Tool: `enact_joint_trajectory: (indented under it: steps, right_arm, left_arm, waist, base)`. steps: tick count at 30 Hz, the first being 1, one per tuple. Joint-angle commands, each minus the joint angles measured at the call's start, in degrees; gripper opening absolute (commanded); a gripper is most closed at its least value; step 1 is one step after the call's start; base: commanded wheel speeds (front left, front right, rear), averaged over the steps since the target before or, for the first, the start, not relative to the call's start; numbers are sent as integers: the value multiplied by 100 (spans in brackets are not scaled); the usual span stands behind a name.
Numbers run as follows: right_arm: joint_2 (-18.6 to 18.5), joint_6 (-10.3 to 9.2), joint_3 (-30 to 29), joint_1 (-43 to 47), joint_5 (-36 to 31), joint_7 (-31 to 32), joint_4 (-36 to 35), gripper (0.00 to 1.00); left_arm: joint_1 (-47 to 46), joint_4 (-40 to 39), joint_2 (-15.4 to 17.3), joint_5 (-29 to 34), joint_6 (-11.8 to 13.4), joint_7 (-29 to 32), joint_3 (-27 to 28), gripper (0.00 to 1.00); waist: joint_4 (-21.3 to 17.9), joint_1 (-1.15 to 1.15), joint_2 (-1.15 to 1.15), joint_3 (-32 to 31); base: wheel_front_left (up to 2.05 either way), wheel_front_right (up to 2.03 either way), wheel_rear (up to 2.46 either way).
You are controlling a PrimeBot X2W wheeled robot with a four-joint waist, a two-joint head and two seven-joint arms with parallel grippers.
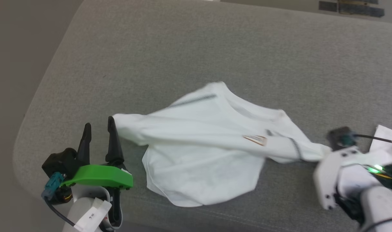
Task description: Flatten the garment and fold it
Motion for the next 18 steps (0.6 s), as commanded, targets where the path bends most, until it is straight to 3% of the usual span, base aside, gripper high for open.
enact_joint_trajectory:
  steps: [1,8,14,15,16,18]
  right_arm:
    - [-135,-12,-227,245,-77,53,-126,0]
    - [0,-12,-1500,983,-395,-113,-1040,0]
    - [468,-12,-2334,1007,-631,-810,-926,0]
    - [516,-12,-2355,973,-600,-971,-891,46]
    - [566,-12,-2365,938,-526,-1131,-832,100]
    - [613,-12,-2313,889,-368,-1466,-795,100]
  left_arm:
    - [-8,28,-23,61,-12,-26,-8,100]
    - [38,84,-23,139,-45,-27,-25,100]
    - [-11,146,5,195,-85,-10,-129,100]
    - [-26,151,9,203,-93,7,-155,100]
    - [-47,155,18,219,-105,30,-191,100]
    - [-97,162,29,243,-141,101,-274,100]
  waist:
    - [-190,0,0,-192]
    - [-552,0,0,-442]
    - [-778,0,0,-494]
    - [-804,0,0,-495]
    - [-837,0,0,-498]
    - [-888,0,0,-508]
  base:
    - [0,0,0]
    - [0,0,0]
    - [0,0,0]
    - [0,0,0]
    - [0,0,0]
    - [0,0,0]
